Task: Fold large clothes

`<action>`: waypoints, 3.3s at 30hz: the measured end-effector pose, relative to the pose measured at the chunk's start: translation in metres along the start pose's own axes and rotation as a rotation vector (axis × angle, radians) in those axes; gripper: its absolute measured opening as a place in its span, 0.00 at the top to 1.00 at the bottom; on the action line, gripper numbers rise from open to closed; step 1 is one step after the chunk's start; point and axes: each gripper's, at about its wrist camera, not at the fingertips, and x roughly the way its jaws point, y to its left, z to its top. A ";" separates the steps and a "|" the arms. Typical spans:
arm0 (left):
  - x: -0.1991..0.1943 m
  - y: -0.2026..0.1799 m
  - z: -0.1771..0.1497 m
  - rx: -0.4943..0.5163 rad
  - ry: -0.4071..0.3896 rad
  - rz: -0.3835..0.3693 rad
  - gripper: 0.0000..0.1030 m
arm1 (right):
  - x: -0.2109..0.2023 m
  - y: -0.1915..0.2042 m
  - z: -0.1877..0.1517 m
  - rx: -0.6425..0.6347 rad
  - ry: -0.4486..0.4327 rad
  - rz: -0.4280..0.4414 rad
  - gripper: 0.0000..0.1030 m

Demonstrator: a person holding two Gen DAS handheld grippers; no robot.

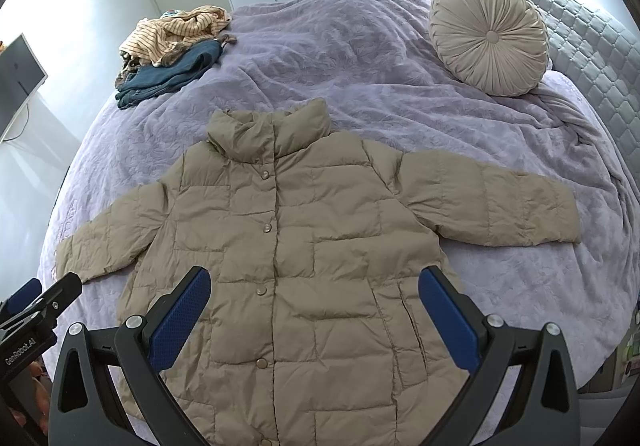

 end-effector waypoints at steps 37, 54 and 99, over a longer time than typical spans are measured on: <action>0.002 0.003 -0.008 0.006 0.020 0.000 0.00 | 0.008 0.005 -0.009 0.002 0.011 0.001 0.00; 0.059 0.051 -0.023 -0.097 0.225 -0.057 0.00 | 0.032 0.026 -0.014 -0.020 0.165 0.118 0.00; 0.289 0.362 0.007 -0.871 -0.013 -0.234 0.84 | 0.274 0.256 0.014 -0.063 0.354 0.569 0.88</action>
